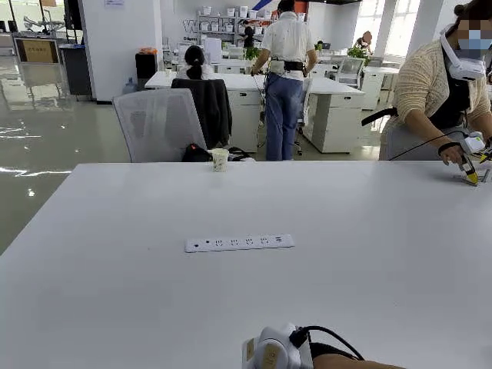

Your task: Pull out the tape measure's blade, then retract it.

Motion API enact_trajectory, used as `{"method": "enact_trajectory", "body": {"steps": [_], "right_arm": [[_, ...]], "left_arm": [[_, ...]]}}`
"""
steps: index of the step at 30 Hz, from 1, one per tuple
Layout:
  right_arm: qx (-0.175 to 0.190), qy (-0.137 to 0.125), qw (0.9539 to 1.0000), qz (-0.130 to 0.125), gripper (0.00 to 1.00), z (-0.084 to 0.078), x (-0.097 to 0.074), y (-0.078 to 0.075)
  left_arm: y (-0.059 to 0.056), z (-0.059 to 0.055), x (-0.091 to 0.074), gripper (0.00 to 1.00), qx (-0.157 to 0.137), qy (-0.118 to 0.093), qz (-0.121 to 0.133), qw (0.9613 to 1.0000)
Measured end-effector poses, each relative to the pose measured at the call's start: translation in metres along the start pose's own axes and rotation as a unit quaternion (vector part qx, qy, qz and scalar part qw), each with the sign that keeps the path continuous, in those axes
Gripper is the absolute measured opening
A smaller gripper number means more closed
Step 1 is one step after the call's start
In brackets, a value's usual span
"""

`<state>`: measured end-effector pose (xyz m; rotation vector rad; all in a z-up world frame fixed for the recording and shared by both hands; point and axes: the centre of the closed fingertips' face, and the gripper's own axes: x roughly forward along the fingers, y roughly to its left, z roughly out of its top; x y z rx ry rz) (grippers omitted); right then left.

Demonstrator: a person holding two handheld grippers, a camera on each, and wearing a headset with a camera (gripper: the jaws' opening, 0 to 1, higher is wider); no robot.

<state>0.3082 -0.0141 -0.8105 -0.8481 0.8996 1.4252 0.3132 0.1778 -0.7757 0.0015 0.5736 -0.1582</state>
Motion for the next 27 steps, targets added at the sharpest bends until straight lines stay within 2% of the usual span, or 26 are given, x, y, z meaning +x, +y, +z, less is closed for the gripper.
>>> {"method": "enact_trajectory", "body": {"steps": [27], "right_arm": [[0.002,-0.004,1.0,-0.001,0.11,0.0082,0.0034,0.0016]], "left_arm": [[0.0005,0.0003,0.0003,0.61,-0.003,-0.001,-0.001,1.0]]}}
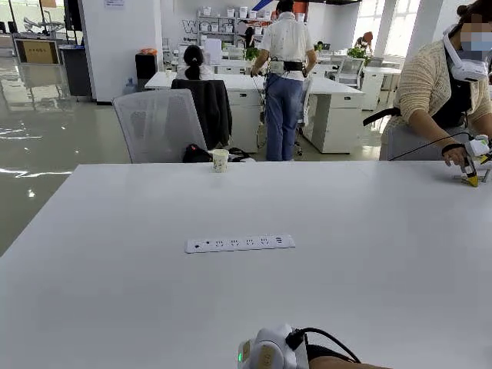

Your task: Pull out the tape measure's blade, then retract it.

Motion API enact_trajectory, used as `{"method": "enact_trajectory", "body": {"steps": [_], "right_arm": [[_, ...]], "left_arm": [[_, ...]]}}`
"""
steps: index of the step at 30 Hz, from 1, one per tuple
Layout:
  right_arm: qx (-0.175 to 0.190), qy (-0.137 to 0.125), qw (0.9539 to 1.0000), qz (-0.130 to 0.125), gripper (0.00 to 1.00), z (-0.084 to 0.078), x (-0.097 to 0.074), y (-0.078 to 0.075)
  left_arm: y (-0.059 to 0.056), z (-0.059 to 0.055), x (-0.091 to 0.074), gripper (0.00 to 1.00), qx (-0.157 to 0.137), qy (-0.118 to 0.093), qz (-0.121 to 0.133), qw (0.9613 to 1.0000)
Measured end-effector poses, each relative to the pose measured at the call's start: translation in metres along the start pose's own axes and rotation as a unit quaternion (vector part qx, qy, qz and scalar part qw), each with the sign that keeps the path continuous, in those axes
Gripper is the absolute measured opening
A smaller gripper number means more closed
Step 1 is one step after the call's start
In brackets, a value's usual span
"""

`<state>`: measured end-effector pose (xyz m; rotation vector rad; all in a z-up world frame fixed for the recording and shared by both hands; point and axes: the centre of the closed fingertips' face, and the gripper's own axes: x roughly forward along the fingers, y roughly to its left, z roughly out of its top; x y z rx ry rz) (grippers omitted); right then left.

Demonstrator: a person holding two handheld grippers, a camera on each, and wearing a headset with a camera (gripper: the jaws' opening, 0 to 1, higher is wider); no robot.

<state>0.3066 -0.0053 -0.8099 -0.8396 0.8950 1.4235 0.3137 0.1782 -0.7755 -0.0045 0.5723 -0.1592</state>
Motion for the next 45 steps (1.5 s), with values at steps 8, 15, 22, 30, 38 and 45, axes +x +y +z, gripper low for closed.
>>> {"method": "enact_trajectory", "body": {"steps": [8,15,22,30,38,45], "right_arm": [[-0.003,0.004,1.0,0.003,0.11,0.002,0.001,0.0],[0.004,0.003,1.0,0.002,0.11,0.004,0.002,0.0],[0.003,0.002,1.0,0.002,0.11,0.005,0.003,0.0],[0.004,0.0,1.0,0.002,0.11,0.008,0.004,0.001],[0.008,-0.007,0.9999,0.002,0.11,0.014,0.007,0.002],[0.007,-0.009,0.9999,0.003,0.11,0.015,0.008,0.002]], "left_arm": [[0.0,0.0,0.0,0.61,0.001,0.0,-0.001,1.0],[-0.001,0.0,0.0,0.61,0.001,0.0,0.0,1.0],[0.001,0.0,0.001,0.62,0.0,0.0,0.0,1.0],[0.001,0.0,0.002,0.62,0.002,-0.001,0.001,1.0],[0.001,0.0,0.001,0.62,0.007,0.002,0.003,1.0],[0.001,0.0,0.001,0.62,0.005,-0.001,0.002,1.0]]}}
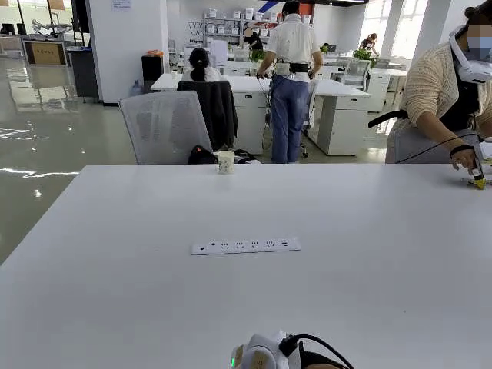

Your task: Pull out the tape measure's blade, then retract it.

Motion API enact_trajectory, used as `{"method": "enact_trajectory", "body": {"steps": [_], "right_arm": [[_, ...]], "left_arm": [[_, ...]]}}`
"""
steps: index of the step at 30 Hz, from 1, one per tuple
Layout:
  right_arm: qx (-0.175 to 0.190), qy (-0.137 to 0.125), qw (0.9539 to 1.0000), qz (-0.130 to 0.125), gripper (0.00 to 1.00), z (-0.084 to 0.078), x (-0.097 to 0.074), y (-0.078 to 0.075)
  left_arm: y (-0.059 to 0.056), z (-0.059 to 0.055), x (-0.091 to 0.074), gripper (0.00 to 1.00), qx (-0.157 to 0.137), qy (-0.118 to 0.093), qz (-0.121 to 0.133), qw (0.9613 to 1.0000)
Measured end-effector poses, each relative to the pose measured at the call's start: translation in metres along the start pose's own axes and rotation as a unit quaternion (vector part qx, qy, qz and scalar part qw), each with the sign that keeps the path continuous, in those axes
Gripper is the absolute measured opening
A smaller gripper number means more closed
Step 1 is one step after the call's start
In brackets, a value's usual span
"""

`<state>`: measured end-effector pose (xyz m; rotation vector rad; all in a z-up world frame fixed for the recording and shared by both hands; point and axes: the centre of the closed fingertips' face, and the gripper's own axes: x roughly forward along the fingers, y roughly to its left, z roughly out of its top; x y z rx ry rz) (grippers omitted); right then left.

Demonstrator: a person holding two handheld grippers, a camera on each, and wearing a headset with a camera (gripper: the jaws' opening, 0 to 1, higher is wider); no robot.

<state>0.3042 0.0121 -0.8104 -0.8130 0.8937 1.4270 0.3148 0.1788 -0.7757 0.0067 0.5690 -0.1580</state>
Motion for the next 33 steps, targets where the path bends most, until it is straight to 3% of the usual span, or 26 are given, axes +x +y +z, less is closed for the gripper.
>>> {"method": "enact_trajectory", "body": {"steps": [33], "right_arm": [[-0.003,-0.01,0.9999,0.001,0.11,0.0093,0.0047,0.0006]], "left_arm": [[-0.0019,-0.0007,-0.0016,0.61,-0.006,0.001,-0.006,1.0]]}}
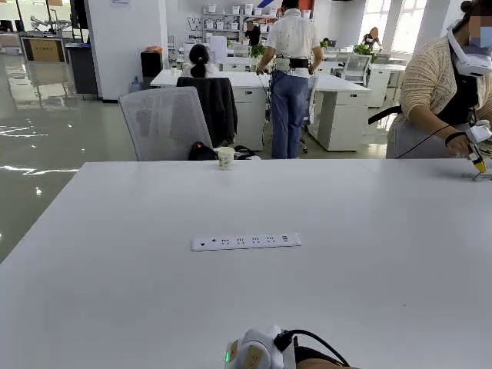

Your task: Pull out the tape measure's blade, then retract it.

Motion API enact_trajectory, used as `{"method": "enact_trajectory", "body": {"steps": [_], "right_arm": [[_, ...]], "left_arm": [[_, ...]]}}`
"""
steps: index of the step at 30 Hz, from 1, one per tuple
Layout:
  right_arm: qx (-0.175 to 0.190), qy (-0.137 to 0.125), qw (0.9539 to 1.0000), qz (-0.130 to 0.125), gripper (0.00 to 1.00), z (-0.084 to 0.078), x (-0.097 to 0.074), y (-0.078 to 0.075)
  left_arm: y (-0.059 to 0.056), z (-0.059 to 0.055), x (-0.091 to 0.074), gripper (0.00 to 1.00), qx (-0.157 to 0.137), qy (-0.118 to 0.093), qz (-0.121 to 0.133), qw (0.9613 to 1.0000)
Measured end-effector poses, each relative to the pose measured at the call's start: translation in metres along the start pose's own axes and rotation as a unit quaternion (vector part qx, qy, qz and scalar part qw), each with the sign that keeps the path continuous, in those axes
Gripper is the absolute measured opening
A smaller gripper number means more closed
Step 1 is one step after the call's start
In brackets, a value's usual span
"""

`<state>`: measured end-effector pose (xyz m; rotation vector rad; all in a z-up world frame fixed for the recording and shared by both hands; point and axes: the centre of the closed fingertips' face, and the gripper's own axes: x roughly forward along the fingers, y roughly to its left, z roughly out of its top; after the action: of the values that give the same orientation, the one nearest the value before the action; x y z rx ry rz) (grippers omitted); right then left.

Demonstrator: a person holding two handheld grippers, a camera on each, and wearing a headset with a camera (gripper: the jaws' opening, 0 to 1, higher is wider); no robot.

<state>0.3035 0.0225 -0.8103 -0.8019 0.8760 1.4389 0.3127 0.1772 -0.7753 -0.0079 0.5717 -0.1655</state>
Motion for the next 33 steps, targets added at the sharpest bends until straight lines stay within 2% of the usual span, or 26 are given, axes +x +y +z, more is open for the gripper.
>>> {"method": "enact_trajectory", "body": {"steps": [33], "right_arm": [[0.001,0.001,1.0,0.002,0.11,0.0076,0.0037,0.0006]], "left_arm": [[-0.0008,0.0001,-0.0003,0.61,0.001,0.001,-0.001,1.0]]}}
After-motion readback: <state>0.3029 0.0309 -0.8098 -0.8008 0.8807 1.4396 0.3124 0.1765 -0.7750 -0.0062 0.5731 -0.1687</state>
